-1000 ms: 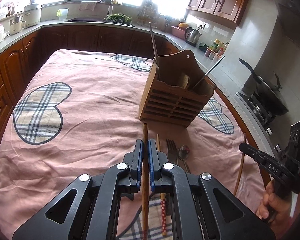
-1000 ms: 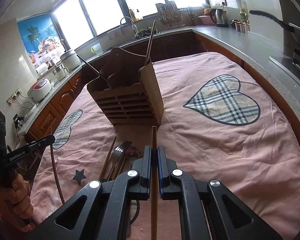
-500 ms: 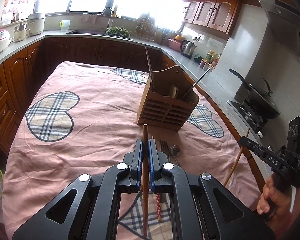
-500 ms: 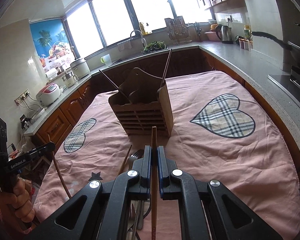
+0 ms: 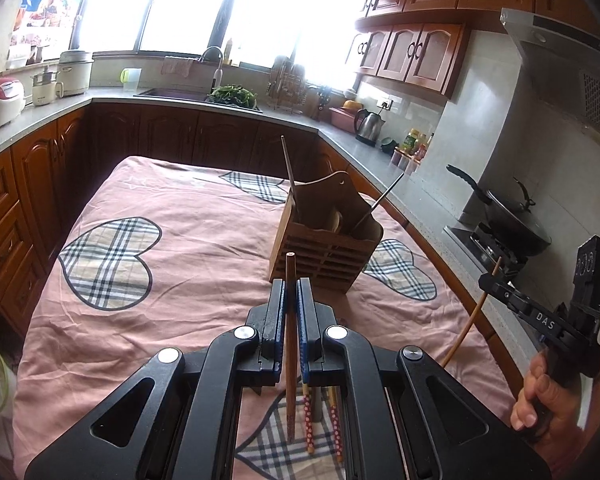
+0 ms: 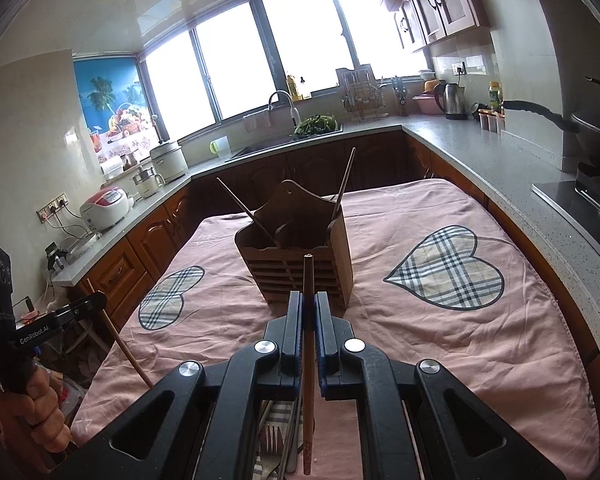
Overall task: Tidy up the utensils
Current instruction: 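Lift the wooden chopsticks with both tools and lower them into the holder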
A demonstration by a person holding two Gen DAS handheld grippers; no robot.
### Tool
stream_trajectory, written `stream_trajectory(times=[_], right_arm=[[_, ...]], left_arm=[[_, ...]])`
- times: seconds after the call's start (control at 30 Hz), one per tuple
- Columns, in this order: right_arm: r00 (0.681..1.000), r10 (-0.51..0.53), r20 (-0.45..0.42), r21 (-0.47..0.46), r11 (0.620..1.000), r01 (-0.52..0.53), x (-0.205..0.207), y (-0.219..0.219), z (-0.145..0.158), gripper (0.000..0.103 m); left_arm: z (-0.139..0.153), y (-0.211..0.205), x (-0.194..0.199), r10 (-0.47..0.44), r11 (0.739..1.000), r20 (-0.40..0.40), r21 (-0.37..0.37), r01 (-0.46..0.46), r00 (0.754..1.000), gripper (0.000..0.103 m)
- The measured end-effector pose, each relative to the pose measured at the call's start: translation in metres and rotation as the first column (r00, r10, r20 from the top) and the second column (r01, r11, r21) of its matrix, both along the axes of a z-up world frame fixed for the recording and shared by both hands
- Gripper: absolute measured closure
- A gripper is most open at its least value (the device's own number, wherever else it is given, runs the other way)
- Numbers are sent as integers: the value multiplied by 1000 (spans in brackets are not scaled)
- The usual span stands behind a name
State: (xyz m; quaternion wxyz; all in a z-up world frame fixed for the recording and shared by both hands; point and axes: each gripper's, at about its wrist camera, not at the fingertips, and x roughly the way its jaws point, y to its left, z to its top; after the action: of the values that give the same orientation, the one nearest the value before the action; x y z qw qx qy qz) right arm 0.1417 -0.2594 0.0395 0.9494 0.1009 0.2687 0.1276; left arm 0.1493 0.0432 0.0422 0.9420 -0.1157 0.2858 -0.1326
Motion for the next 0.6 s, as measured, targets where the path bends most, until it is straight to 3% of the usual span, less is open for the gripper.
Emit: stream_trajectory(times=[0.6], right_arm=[[991,-47,123,62,997,40,24,-6,16,98]], left_arm=[[30,6,23,42,995,139,-100,-28,989,98]])
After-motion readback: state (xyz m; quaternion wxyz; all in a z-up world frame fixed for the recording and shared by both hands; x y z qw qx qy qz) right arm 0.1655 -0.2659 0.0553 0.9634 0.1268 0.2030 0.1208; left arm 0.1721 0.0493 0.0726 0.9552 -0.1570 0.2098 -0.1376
